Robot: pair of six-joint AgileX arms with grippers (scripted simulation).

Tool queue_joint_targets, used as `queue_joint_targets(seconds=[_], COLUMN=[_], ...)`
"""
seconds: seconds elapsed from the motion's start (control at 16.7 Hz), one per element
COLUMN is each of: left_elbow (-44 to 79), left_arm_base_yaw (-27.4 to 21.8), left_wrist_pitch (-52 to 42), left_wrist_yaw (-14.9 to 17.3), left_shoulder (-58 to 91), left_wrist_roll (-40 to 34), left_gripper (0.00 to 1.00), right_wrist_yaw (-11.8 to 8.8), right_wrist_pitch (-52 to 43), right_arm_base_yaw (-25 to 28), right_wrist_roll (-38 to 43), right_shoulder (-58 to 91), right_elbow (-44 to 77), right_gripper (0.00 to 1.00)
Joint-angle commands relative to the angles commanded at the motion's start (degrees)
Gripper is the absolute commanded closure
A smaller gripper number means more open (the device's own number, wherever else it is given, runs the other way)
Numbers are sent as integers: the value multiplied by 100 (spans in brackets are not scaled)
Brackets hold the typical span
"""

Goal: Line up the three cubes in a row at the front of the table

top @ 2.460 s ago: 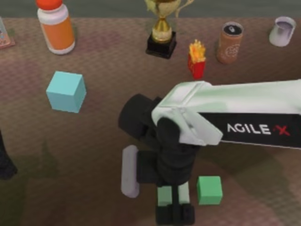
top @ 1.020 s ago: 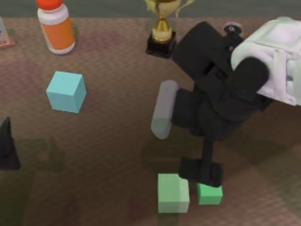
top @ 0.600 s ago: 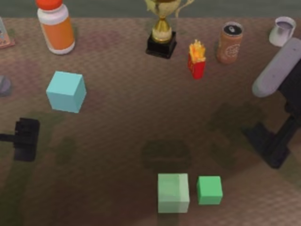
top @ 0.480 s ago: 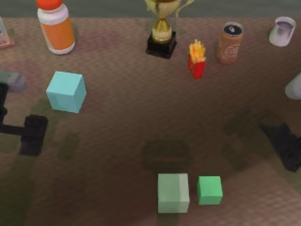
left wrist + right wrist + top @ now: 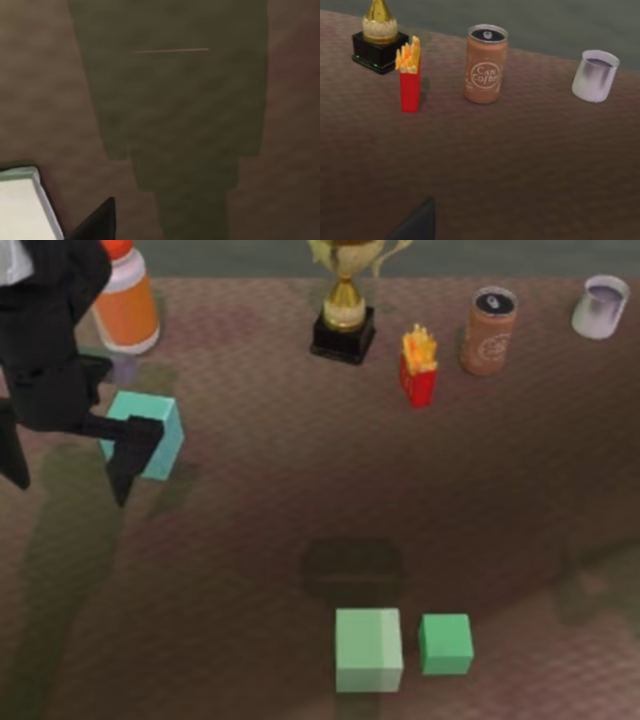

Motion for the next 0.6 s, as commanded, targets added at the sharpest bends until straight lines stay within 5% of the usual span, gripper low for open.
queue_joint_targets(seconds=[0.3, 0.6], left_elbow=[2304, 3347], left_arm_base_yaw=[-18, 13], left_wrist_pitch=[-416, -349], left_wrist_yaw=[97, 199], left_shoulder=[1500, 2034], left_wrist_roll=[-47, -89], left_gripper=[0, 0], right_wrist_yaw=[153, 250], right_wrist_pitch=[906, 1342], right_arm_base_yaw=[-646, -925], right_wrist_roll=[513, 748], right_shoulder=[-1415, -2114], right_elbow=[-1213, -1731], right_gripper=[0, 0])
